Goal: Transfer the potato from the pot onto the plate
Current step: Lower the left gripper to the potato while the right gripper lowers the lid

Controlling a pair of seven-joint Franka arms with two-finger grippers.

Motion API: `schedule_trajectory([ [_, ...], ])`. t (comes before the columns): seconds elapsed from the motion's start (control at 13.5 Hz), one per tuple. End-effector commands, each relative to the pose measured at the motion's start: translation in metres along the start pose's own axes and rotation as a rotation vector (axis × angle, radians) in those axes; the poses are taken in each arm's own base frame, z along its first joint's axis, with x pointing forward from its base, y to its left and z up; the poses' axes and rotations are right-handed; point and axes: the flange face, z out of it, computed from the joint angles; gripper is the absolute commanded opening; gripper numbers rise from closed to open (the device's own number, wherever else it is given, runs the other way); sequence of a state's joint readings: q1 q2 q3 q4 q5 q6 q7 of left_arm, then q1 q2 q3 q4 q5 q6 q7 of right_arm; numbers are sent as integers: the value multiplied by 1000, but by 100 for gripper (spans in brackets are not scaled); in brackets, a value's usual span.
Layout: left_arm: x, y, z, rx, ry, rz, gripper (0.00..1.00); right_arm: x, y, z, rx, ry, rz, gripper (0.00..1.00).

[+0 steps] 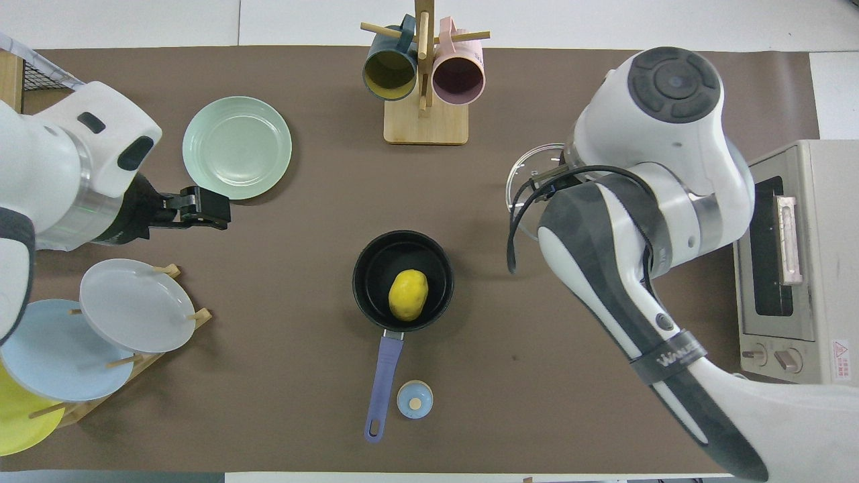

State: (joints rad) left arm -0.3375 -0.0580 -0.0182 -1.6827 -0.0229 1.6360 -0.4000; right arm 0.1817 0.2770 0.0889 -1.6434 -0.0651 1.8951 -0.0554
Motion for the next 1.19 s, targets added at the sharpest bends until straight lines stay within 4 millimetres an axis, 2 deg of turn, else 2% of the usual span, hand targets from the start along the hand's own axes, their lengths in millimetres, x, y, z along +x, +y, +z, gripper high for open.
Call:
schedule_trajectory([
  [0.0, -27, 33, 6, -19, 22, -30, 100, -33, 45, 18, 18, -12, -78, 49],
  [0.15, -35, 73, 31, -54, 36, -89, 100, -59, 82, 50, 14, 6, -122, 50],
  [0.3, -45, 106, 70, -72, 55, -59, 100, -88, 105, 77, 9, 19, -158, 49],
  [0.52, -47, 166, 152, -57, 32, 21, 100, -102, 103, 93, 10, 15, -164, 49],
  [0.59, -48, 177, 168, -56, 33, 45, 100, -107, 102, 95, 11, 12, -165, 50],
  [0.82, -46, 184, 199, -36, 13, 125, 100, -123, 107, 110, 4, 26, -177, 50],
  [0.97, -54, 189, 216, -31, 8, 155, 100, -130, 115, 119, -9, 55, -209, 50],
  [1.11, -74, 198, 237, -29, 6, 189, 100, -133, 121, 120, -13, 62, -213, 51],
])
